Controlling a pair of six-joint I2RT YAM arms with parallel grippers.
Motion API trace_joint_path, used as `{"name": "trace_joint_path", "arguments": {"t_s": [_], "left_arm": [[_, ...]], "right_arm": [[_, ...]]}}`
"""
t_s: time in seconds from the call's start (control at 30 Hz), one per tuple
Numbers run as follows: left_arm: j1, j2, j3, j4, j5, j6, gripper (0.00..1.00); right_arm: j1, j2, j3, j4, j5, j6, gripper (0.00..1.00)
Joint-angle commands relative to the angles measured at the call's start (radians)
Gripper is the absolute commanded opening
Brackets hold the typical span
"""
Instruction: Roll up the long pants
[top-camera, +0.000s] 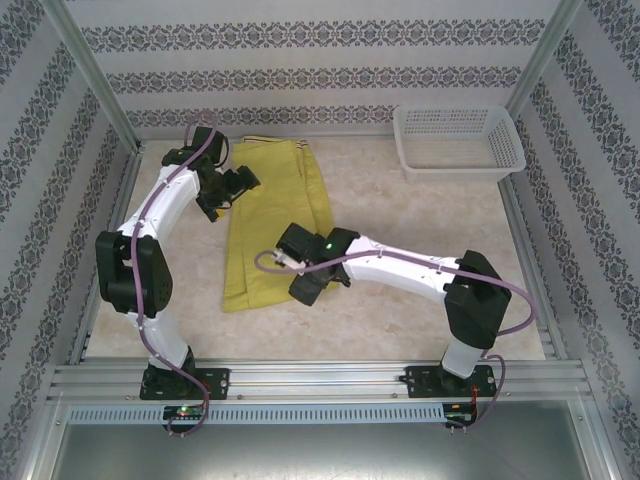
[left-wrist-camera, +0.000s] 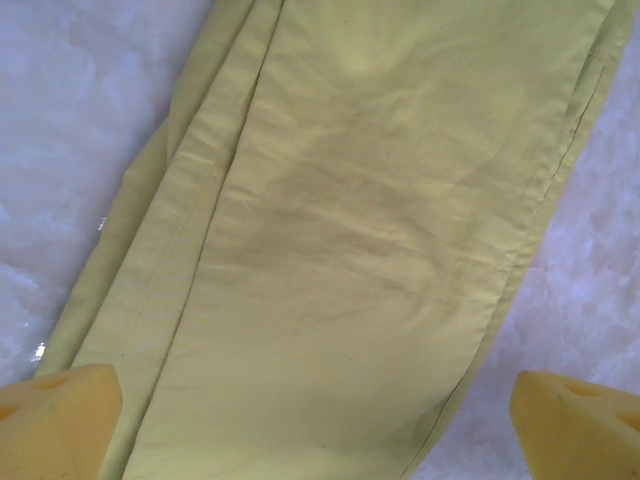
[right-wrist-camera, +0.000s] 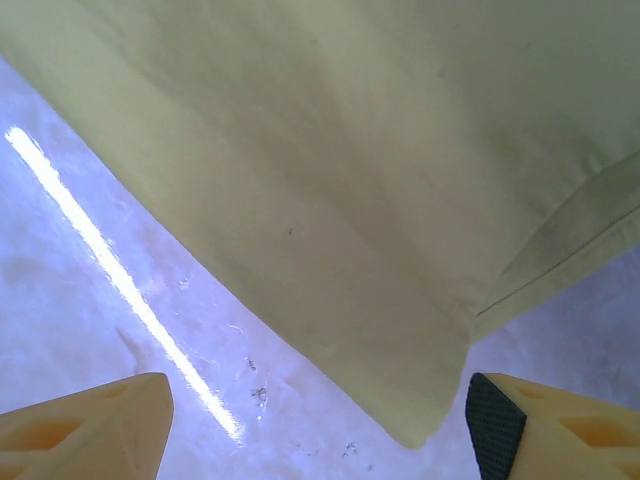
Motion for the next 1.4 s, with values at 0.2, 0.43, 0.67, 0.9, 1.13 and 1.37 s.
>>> {"name": "trace_joint_path", "arguments": {"t_s": [0.2,0.43,0.67,0.9,1.13,1.37], "left_arm": [[0.006,0.021,0.011,0.014,0.008,0.028,1.0],[0.006,0.037,0.013,0.004,0.014,0.044,1.0],[0.006,0.052,0.006,0.01,0.022,0.046,1.0],[0.005,0.053,-0.006,0.013,0.018,0.051,1.0],[0.006,0.057,-0.006,0.005,0.01,0.062,1.0],[0.005,0.063,-0.011,0.007,0.012,0.064,1.0]], "right_arm": [[0.084,0.1,0.015,0.153,0.166,-0.133,0.79],[0.141,0.163,0.036,0.159,0.174,-0.15,0.79],[0.143,0.215,0.002,0.225,0.187,-0.184,0.78],[0.131,0.308,-0.002,0.304,0.203,-0.219,0.73],[0.116,0.362,0.03,0.329,0.171,-0.232,0.46],[0.105,0.348,0.05,0.282,0.143,-0.233,0.0]]}}
